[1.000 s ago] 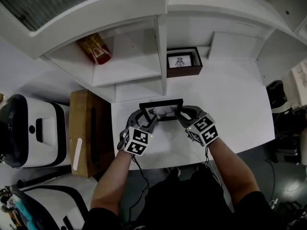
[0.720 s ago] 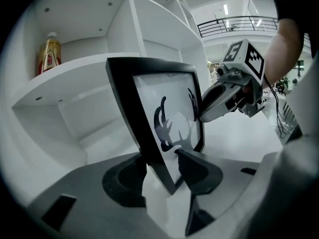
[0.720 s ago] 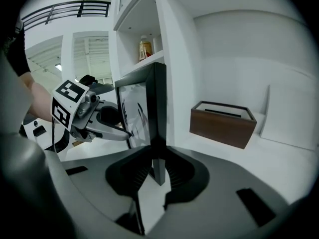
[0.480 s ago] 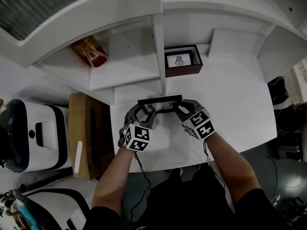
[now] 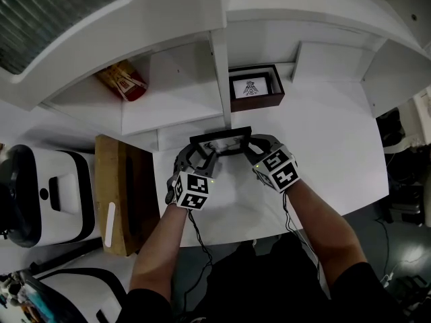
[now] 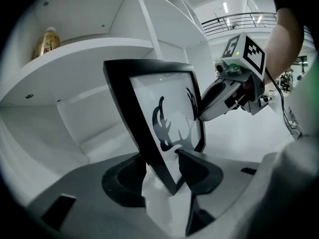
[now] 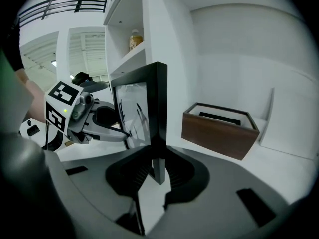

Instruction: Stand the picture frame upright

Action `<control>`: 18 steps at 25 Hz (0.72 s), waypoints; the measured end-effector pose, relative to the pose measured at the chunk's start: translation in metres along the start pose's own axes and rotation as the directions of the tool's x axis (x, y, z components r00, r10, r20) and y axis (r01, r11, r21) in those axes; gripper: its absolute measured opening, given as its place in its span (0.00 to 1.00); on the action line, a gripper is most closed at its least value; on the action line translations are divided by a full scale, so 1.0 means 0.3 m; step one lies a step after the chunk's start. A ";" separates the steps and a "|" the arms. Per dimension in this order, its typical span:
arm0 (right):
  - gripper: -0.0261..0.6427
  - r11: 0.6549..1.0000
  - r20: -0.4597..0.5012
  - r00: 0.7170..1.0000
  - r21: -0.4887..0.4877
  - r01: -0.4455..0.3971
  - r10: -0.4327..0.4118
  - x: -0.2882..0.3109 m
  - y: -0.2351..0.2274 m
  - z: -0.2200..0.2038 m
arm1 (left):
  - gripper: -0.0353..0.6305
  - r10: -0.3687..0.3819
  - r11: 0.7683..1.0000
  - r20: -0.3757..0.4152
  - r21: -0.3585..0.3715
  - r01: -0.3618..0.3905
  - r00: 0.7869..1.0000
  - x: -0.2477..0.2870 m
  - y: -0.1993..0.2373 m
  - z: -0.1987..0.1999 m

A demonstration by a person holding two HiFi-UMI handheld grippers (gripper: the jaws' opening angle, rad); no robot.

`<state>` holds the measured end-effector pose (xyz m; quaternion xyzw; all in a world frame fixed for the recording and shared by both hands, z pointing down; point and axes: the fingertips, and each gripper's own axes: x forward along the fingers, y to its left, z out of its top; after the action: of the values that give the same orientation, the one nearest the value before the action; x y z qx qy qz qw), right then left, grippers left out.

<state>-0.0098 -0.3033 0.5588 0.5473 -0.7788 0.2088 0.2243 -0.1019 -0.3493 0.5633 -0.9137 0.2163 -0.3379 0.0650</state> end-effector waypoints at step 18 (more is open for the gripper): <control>0.15 0.999 0.016 1.000 0.035 -0.021 0.021 0.034 -0.044 0.024 | 0.37 -0.018 1.000 0.009 -0.024 0.019 1.000 0.046 0.037 0.017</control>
<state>-0.0013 -0.3192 0.5599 0.5445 -0.7824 0.2205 0.2065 -0.0931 -0.3654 0.5647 -0.9178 0.2117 -0.3318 0.0518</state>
